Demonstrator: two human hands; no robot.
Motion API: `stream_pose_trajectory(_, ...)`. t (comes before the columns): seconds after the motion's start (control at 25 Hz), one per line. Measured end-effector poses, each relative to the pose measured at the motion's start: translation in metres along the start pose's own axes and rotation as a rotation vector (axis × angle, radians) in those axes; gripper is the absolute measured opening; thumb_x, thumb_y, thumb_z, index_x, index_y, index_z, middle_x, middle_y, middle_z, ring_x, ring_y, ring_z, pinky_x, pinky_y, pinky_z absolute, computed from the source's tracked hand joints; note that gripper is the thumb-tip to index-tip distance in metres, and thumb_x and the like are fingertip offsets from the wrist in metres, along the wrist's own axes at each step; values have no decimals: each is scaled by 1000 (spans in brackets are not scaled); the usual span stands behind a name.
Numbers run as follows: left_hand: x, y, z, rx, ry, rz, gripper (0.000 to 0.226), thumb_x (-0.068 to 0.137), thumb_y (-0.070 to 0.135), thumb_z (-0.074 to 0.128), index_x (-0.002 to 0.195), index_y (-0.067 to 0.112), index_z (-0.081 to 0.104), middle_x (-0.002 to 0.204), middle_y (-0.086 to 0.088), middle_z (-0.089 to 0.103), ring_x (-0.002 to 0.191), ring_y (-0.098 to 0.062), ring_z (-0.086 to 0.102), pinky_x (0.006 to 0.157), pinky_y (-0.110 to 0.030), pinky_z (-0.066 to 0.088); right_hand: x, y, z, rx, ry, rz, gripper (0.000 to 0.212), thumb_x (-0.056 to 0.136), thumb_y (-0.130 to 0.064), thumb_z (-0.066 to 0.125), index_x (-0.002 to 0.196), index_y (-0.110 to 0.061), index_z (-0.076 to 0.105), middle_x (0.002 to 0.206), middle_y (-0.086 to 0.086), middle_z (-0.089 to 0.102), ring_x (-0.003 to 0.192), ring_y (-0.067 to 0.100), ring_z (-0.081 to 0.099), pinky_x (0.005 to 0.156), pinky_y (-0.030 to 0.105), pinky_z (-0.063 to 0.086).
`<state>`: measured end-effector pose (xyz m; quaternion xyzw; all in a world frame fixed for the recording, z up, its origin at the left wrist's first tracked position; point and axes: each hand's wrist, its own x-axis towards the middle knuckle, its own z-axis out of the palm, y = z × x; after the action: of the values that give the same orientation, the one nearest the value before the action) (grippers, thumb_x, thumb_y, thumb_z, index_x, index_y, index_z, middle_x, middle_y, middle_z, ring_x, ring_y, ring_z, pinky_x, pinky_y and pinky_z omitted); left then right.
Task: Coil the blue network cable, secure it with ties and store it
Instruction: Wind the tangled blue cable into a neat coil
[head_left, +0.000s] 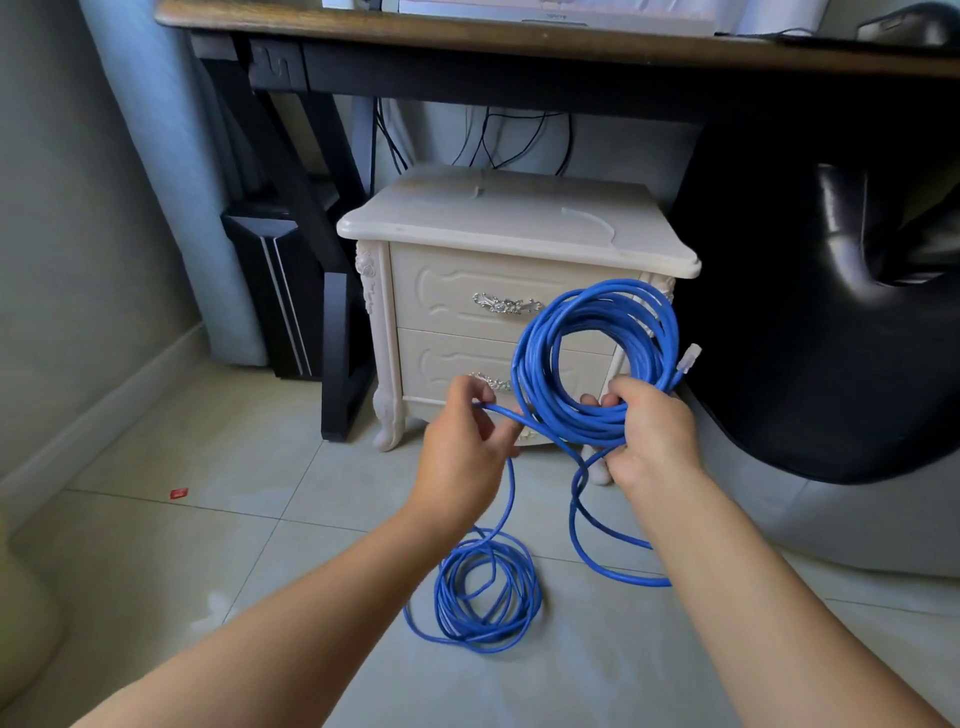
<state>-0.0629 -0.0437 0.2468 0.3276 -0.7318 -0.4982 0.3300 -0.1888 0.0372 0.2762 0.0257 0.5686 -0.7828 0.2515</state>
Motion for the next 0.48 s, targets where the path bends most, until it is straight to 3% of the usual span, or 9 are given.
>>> stream_pose_trajectory(0.12, -2, 2, 10, -396, 92, -136, 32, 89, 11, 66, 91, 21, 35, 83, -9, 62, 78, -18, 70, 92, -51, 53, 0, 2, -3, -111, 33, 5, 13, 83, 1, 48, 87, -11, 47, 62, 3, 47, 52, 16, 66, 45, 22, 47)
stream_pose_trajectory(0.2, 2, 3, 10, -536, 101, -173, 25, 92, 20, 65, 88, 16, 41, 86, -10, 65, 86, -19, 71, 95, -50, 52, 0, 4, -5, -131, 43, 30, 13, 83, 1, 46, 85, -12, 47, 66, 5, 50, 51, 15, 66, 44, 21, 45)
stream_pose_trajectory(0.32, 2, 11, 6, -481, -35, -99, 20, 94, 32, 61, 99, 14, 67, 97, 1, 74, 91, -7, 68, 94, -36, 54, 1, 5, -9, -240, 59, -18, 19, 85, 3, 44, 97, -12, 51, 74, 12, 57, 50, 16, 64, 37, 17, 40)
stream_pose_trajectory(0.4, 3, 17, 1, -435, -132, -53, 32, 92, 28, 63, 123, 20, 64, 112, 10, 71, 94, 8, 65, 85, -12, 49, 2, 7, -10, -441, 3, -78, 20, 86, 1, 45, 98, -13, 52, 69, 10, 58, 50, 18, 65, 39, 22, 46)
stream_pose_trajectory(0.48, 11, 20, -9, -334, -199, -62, 55, 87, 29, 70, 138, 22, 52, 127, 16, 63, 106, 10, 60, 79, -2, 45, -2, 10, -8, -703, -144, -135, 17, 85, -2, 49, 91, -16, 56, 65, 8, 60, 61, 29, 70, 59, 41, 60)
